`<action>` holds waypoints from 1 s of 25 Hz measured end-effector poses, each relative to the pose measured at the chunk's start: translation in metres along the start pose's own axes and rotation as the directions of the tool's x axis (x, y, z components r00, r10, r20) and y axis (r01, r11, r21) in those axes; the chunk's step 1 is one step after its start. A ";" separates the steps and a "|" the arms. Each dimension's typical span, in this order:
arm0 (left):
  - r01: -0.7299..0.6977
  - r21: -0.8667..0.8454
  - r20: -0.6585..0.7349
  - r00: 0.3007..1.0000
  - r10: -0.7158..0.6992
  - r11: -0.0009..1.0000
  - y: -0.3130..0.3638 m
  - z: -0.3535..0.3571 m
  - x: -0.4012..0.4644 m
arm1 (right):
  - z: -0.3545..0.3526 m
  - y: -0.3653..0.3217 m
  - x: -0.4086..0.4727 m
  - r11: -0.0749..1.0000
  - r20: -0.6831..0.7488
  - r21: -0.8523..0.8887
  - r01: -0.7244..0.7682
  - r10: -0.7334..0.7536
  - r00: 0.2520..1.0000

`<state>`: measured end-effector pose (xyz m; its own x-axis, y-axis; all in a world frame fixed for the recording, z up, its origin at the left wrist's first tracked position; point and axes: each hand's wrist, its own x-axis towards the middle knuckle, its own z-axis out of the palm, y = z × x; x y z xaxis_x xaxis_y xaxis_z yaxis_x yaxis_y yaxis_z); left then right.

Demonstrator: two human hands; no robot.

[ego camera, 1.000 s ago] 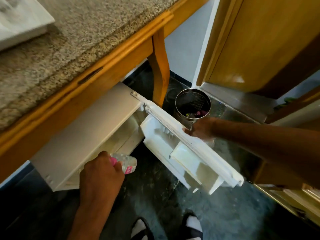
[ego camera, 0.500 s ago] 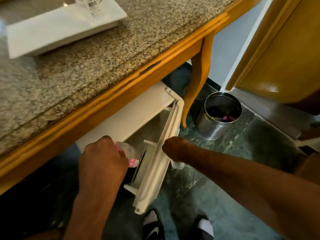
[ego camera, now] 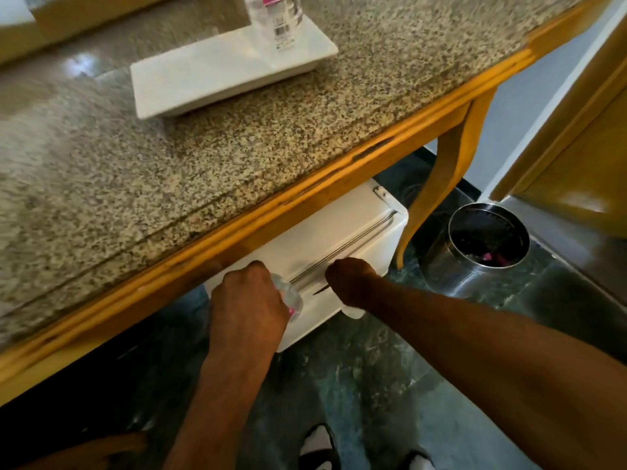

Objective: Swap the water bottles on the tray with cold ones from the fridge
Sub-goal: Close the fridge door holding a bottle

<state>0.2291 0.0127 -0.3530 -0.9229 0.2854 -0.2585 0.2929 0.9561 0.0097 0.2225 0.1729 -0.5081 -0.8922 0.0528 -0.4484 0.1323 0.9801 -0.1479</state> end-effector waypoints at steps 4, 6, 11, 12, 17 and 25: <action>-0.008 0.027 0.012 1.000 0.008 1.000 0.000 -0.057 -0.029 | -0.089 -0.014 -0.080 0.982 -0.094 -0.098 0.162 -0.171 0.981; -0.060 -0.044 -0.055 0.997 0.058 0.997 0.002 -0.103 -0.049 | -0.164 -0.033 -0.130 0.968 -0.188 -0.084 0.238 -0.250 0.950; -0.139 -0.034 -0.255 0.959 0.126 0.990 -0.002 -0.286 -0.085 | -0.385 -0.086 -0.250 0.920 -0.429 -0.193 0.340 -0.391 0.815; -0.159 -0.031 -0.283 0.948 0.144 0.987 -0.004 -0.317 -0.085 | -0.420 -0.093 -0.261 0.922 -0.450 -0.211 0.324 -0.386 0.806; -0.237 -0.082 -0.384 0.904 0.188 0.968 -0.030 -0.436 -0.053 | -0.550 -0.126 -0.248 0.926 -0.533 -0.270 0.263 -0.371 0.760; -0.317 -0.120 -0.303 0.914 0.269 0.941 -0.057 -0.426 0.075 | -0.563 -0.136 -0.123 0.977 -0.485 -0.175 0.124 -0.195 0.852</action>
<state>0.0367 0.0077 0.0390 -0.8406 0.5385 0.0588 0.5380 0.8172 0.2066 0.0714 0.1410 0.0636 -0.9958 -0.0535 0.0742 -0.0569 0.9973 -0.0455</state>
